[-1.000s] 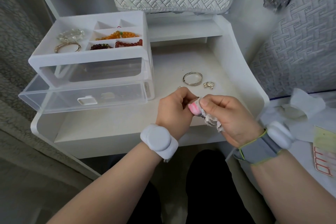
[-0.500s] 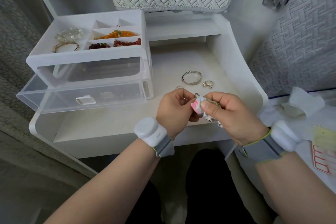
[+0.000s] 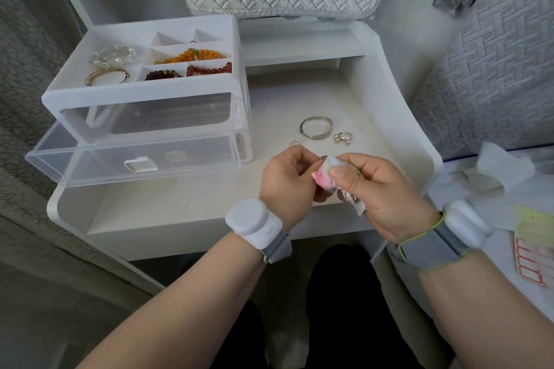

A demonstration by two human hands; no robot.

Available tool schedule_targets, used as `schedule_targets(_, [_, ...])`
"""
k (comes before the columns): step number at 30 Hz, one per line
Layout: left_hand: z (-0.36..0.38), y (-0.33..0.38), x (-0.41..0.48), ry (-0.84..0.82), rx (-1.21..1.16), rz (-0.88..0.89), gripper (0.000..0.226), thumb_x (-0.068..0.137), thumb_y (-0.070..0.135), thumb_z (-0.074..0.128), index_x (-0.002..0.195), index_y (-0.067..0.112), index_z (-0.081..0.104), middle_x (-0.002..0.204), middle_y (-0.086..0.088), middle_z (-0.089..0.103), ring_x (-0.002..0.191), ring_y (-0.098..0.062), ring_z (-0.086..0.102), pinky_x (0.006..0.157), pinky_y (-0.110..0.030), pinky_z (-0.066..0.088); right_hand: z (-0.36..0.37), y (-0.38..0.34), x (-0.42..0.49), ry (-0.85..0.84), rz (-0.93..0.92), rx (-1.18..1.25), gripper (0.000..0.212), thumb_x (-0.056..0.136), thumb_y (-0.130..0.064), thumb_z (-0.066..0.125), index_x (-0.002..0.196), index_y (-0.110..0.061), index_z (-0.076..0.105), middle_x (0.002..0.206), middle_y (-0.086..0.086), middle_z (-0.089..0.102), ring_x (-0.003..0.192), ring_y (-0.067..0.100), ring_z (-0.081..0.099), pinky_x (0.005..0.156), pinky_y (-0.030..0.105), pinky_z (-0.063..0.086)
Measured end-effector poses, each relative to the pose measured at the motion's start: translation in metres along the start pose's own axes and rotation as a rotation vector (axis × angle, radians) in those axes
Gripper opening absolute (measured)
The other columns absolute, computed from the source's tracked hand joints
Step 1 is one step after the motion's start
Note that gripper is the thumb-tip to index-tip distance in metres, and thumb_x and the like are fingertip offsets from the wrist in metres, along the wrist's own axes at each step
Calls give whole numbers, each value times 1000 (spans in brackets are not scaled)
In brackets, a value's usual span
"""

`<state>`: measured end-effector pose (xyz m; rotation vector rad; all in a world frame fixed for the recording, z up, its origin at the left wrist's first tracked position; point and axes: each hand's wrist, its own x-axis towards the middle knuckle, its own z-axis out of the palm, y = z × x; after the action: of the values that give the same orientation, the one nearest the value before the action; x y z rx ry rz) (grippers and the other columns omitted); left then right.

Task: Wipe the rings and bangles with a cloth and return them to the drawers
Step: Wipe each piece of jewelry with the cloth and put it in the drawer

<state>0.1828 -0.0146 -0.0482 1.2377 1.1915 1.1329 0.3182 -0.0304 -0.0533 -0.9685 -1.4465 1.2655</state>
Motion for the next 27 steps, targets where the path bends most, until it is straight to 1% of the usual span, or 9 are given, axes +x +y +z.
schedule_targets(2, [1,0,1,-13,-54,-61,18,87,0,59,70,5,52,44,-2,59,37,-15,54,42,-24,49,-2,-3,-1,-21,18,21,28,74,-35,69,91,-13,72,89,25,65,79,24,57,73,32,46])
schedule_targets(5, [2,-1,1,-43,-85,-97,15,88,0,58,74,4,53,47,-5,61,38,-16,55,42,-23,50,-4,-5,-1,-15,49,43,30,66,-40,77,84,-17,76,78,7,71,74,14,62,70,25,51])
schedule_targets(8, [1,-1,1,-39,44,-11,12,87,-3,56,79,6,56,60,-14,65,49,-22,60,49,-28,53,-1,-9,0,40,95,59,14,71,-31,76,73,-18,77,70,4,72,67,12,64,63,22,51])
schedule_targets(13, [-3,-8,-1,20,210,212,16,87,-1,54,75,9,60,65,-22,64,52,-18,58,51,-26,51,7,-15,0,139,155,110,30,69,-37,64,63,-9,72,61,9,68,54,14,58,46,13,40])
schedule_targets(16, [-1,-13,-2,45,261,263,16,86,4,55,76,15,60,63,-15,65,58,-30,62,58,-42,56,9,-17,4,152,274,74,38,66,-46,61,56,-11,70,51,5,64,53,17,58,57,21,45])
schedule_targets(18, [1,-12,-3,54,250,241,16,85,4,55,76,17,60,62,-15,64,55,-26,61,60,-44,56,9,-18,5,144,334,64,40,66,-48,59,52,-12,69,47,3,61,49,15,57,57,21,48])
schedule_targets(23, [-2,-9,0,57,257,228,23,84,5,60,67,20,55,61,-16,63,53,-24,56,52,-32,49,5,-16,0,-39,179,164,38,80,-33,52,52,-8,62,54,3,58,59,11,59,61,16,48])
schedule_targets(25, [-3,-9,1,43,221,167,22,84,4,62,67,16,55,62,-20,63,53,-19,55,50,-28,47,1,-12,-2,-102,141,177,36,83,-27,55,66,4,64,67,6,64,71,12,63,69,18,49])
schedule_targets(27, [-3,-8,3,14,100,54,21,85,1,62,68,10,52,53,-13,61,45,-18,54,44,-25,47,-3,-10,-3,-119,139,193,29,81,-29,65,82,-1,71,81,6,69,82,15,64,77,23,50])
